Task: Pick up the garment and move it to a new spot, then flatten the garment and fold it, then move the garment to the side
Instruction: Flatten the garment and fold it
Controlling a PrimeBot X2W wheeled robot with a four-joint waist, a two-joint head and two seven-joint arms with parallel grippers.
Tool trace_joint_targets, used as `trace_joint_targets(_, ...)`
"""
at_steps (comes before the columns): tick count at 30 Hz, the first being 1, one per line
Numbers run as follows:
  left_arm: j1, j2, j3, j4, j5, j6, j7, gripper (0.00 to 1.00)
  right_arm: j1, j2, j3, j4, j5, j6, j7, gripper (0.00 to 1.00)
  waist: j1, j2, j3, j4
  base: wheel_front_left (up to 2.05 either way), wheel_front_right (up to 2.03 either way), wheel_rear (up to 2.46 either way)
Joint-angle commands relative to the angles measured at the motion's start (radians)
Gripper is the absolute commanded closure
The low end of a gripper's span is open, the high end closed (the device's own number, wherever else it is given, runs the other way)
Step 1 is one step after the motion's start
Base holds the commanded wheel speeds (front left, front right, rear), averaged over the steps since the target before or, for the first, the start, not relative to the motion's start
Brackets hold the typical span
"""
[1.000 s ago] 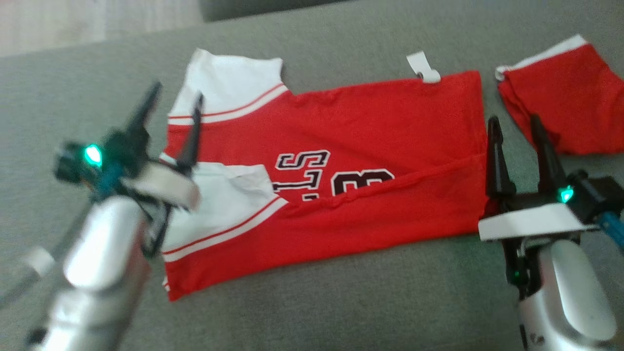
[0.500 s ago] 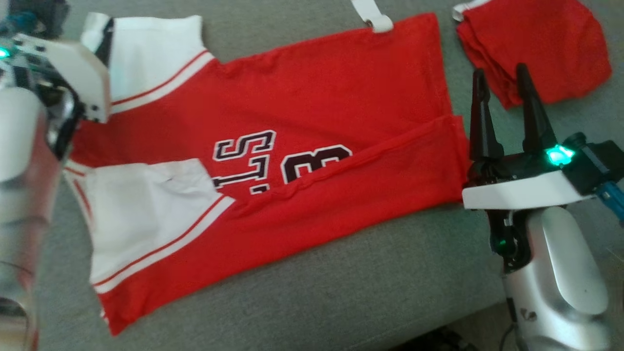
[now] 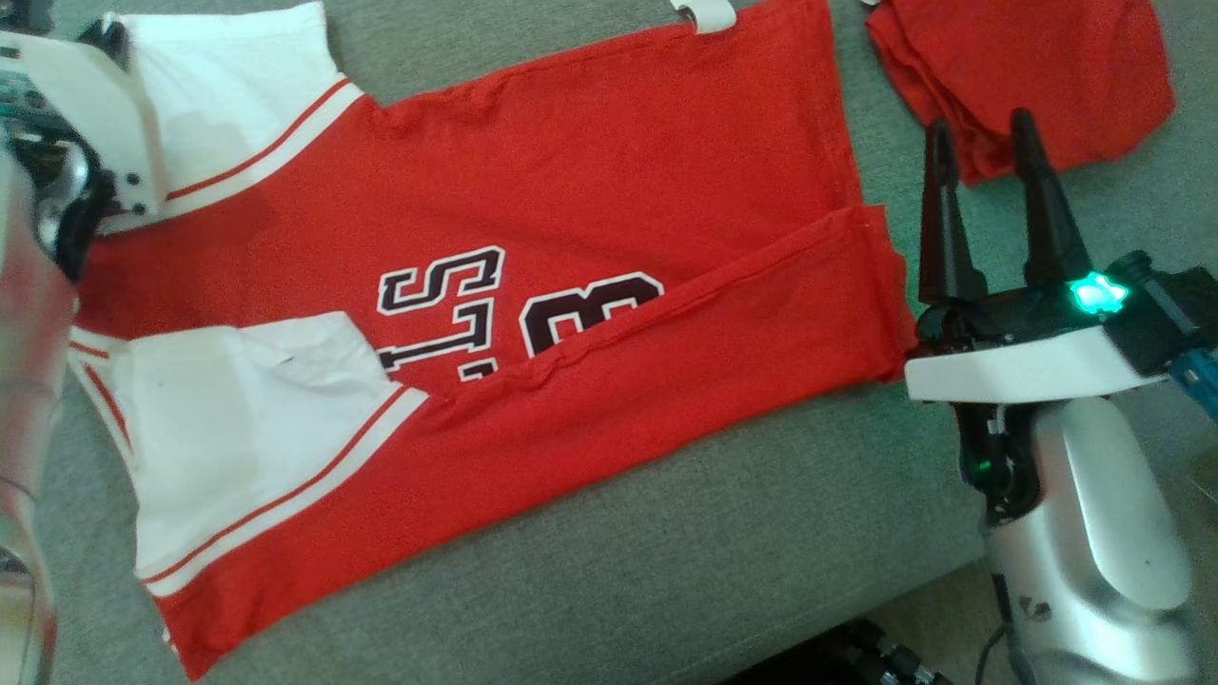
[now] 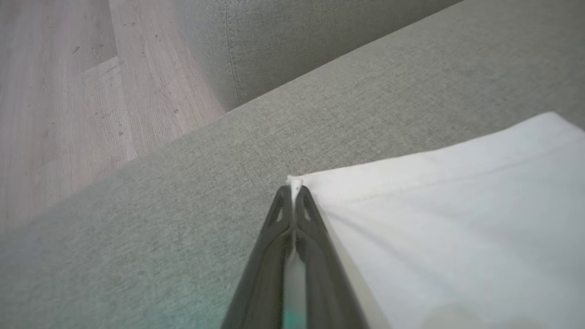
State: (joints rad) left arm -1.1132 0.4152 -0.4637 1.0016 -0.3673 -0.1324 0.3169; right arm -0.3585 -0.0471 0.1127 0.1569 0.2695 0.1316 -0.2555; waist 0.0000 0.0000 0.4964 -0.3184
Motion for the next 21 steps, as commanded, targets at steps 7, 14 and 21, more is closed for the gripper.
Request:
trace_joint_targets(7,-0.013,0.021,-0.014,-0.019,-0.036,0.002,-0.096,1.00,-0.015,-0.003,-0.022,-0.006,-0.055,-0.001,-0.006,0.00,0.0000,0.0000,-0.027,0.044,0.00,0.00,0.00)
trace_joint_targets(14,0.012,-0.029,-0.032,-0.070,-0.028,0.006,-0.318,1.00,-0.041,-0.025,-0.064,0.049,-0.138,-0.001,0.017,0.00,0.0000,0.0000,-0.091,0.121,0.00,0.00,0.00)
trace_joint_targets(21,0.081,-0.097,-0.078,-0.158,-0.012,0.007,-0.443,1.00,-0.104,-0.124,-0.107,0.120,-0.131,-0.001,0.176,0.00,0.0000,0.0000,-0.140,0.226,0.00,0.00,0.00)
